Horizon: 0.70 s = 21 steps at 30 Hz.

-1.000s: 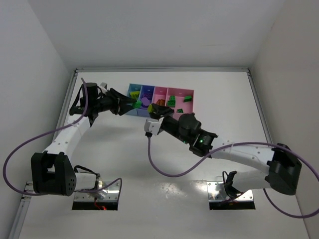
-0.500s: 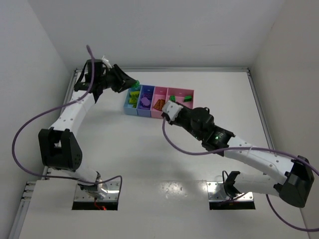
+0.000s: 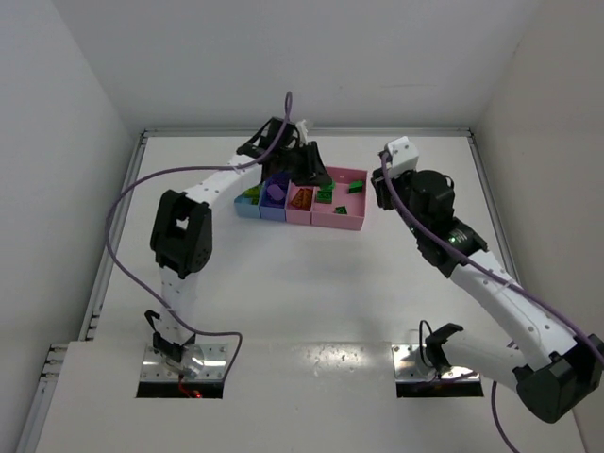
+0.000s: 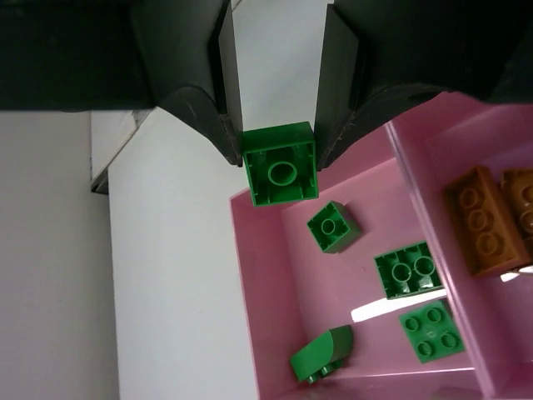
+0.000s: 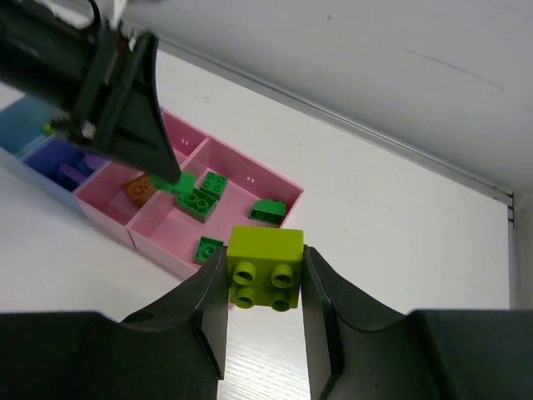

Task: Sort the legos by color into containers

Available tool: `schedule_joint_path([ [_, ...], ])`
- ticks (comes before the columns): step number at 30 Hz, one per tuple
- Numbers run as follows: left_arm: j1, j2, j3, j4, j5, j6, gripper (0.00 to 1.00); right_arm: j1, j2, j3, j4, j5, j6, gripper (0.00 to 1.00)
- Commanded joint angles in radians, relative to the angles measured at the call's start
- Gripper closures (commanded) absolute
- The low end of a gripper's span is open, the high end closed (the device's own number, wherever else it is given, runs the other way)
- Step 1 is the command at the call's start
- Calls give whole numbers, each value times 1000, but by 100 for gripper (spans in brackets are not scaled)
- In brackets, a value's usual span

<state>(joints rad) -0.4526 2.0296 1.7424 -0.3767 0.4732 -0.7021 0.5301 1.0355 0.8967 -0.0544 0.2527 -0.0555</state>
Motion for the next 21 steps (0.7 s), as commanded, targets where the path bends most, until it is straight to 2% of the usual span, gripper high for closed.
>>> schedule_joint_path([
  [1, -29, 58, 83, 5, -5, 33, 100, -53, -17, 65, -16, -61, 120, 100],
  [2, -47, 72, 106, 5, -14, 33, 100, -79, -8, 77, -25, -81, 141, 100],
  [4, -61, 95, 115, 5, -24, 46, 75, -105, -8, 90, -25, -105, 164, 100],
  [5, -61, 104, 115, 5, -33, 46, 57, -116, -8, 90, -25, -137, 175, 100],
  [6, -61, 104, 115, 5, -45, 46, 31, -136, 1, 102, -35, -151, 199, 100],
  [8, -61, 104, 124, 5, -45, 55, 4, -156, 14, 111, -35, -225, 232, 100],
  [9, -61, 104, 124, 5, -57, 55, 0, -176, 26, 111, -35, -254, 267, 100],
  [15, 24, 5, 144, 27, -45, 55, 0, -229, 118, 145, 28, -528, 407, 100],
  [17, 63, -87, 144, 27, -45, 55, 0, -239, 209, 188, 60, -669, 477, 100],
  [20, 184, -234, 86, 27, -56, 55, 0, -239, 345, 290, 112, -860, 591, 100],
  [21, 265, -265, 72, 27, -47, 64, 0, -239, 444, 323, 128, -895, 609, 100],
])
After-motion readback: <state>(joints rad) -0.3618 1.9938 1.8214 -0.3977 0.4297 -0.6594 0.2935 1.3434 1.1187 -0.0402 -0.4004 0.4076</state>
